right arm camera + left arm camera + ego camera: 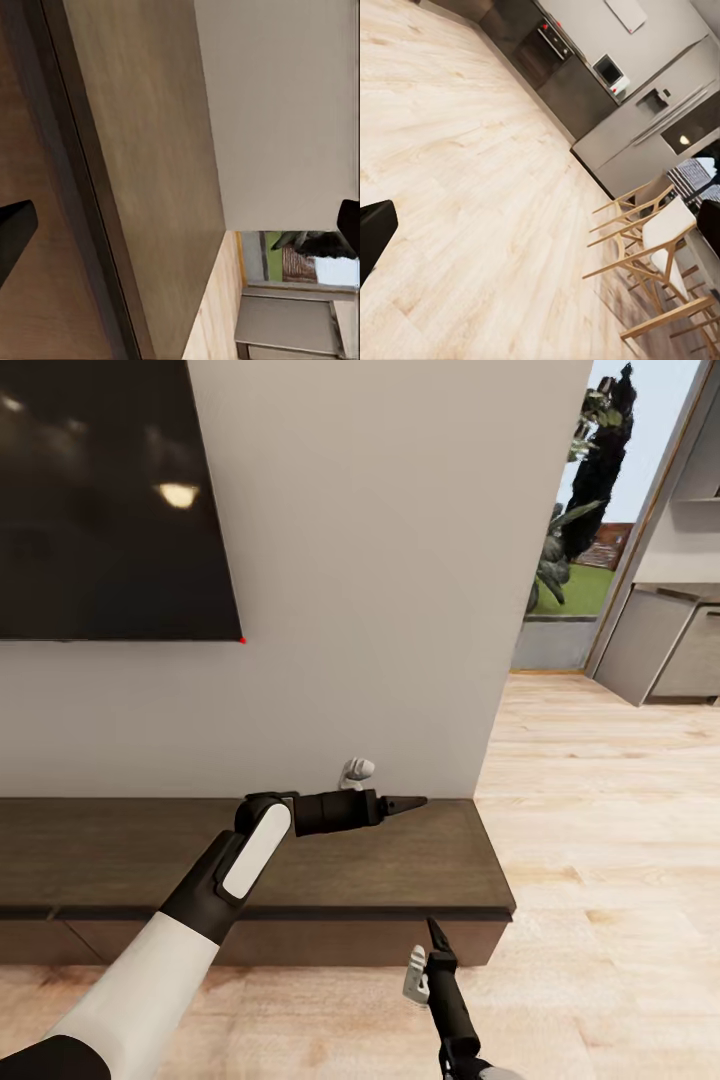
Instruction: Place each of the two pumpkins and all three candles from the living room inside a cabinet in the living room (use any cabinet), then make sure every cabinet is closed, and position the cauldron so it is next to a table in the living room.
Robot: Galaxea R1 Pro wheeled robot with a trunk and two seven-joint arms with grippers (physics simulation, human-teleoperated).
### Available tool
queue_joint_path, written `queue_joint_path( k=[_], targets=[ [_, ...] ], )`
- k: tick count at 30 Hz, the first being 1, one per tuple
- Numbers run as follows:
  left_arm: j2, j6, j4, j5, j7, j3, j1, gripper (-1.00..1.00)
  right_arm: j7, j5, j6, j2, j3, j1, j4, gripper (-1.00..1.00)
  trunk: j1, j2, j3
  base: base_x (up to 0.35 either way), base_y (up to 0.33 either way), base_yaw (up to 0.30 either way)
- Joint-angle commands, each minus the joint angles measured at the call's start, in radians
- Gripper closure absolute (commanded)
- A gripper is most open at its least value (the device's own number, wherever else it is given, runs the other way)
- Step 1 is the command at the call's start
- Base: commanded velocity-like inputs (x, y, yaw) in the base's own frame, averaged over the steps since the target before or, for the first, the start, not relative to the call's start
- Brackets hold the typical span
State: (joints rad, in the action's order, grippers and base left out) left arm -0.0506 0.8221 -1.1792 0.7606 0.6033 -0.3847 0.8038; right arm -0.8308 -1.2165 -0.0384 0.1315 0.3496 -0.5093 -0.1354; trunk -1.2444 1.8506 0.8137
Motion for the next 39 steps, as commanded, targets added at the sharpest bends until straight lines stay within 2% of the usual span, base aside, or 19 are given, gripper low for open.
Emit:
queue_joint_path(
  k=[1,6,11,19,29,39],
  targets=[
    [0.000,0.000,0.000,0.001,0.000,0.000,0.000,-1.00,-0.001,0.000,0.003,0.000,0.000,-0.005,0.000,-1.00,-0.004,0.007,0.003,0.000,0.000,0.000],
    [0.000,0.001,-0.003,0.024,0.000,0.000,0.000,-1.00,-0.015,-0.002,0.050,-0.002,0.001,-0.026,0.000,-1.00,-0.023,0.042,0.019,0.000,0.000,0.000],
    [0.000,0.001,-0.004,0.039,-0.001,-0.001,0.000,-1.00,-0.037,-0.008,0.056,0.000,0.002,-0.029,0.010,-1.00,-0.042,0.077,0.035,0.000,0.000,0.000],
    [0.000,0.004,-0.004,0.040,-0.002,-0.001,0.000,-1.00,0.002,-0.002,0.054,-0.002,0.001,-0.051,0.032,-1.00,-0.073,0.133,0.060,0.000,0.000,0.000],
    [0.001,0.006,-0.005,0.040,-0.003,-0.001,0.000,-1.00,0.008,0.011,0.051,0.001,-0.004,-0.052,0.043,-1.00,-0.111,0.203,0.091,0.000,0.000,0.000],
    [0.011,0.005,-0.016,0.041,-0.002,0.001,0.000,-1.00,0.007,0.012,0.049,-0.001,-0.006,-0.052,0.041,-1.00,-0.150,0.273,0.122,-0.208,0.000,0.000]
  ],
)
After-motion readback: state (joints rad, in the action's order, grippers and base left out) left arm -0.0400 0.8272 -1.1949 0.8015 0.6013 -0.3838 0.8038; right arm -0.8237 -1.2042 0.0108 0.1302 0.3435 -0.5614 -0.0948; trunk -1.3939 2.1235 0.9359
